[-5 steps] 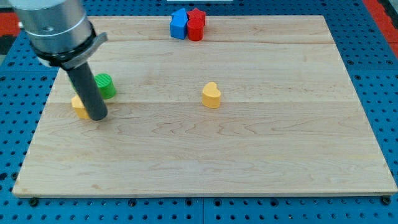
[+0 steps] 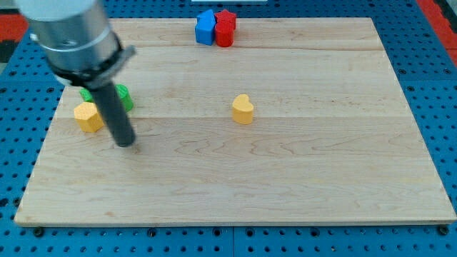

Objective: Push the yellow heart left towards yellow hexagon

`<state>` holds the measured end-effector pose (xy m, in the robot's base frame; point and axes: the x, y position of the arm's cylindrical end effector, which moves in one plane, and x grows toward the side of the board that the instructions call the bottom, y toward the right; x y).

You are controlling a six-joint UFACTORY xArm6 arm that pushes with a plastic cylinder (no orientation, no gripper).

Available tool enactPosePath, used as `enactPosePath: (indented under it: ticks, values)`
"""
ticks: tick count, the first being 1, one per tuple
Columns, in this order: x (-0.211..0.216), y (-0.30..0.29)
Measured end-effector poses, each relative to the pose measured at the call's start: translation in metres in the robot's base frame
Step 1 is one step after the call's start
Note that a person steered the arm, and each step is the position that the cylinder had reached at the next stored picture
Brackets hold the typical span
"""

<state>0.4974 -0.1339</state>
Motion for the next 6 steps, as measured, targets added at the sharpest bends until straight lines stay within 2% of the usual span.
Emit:
enactPosePath:
  ticks: [2, 3, 4, 5, 6]
  values:
    - [-0.008, 0.17]
    - [-0.034, 0.216]
    - [-0.065, 0.205]
    - [-0.073, 0.146]
    - [-0.071, 0.058]
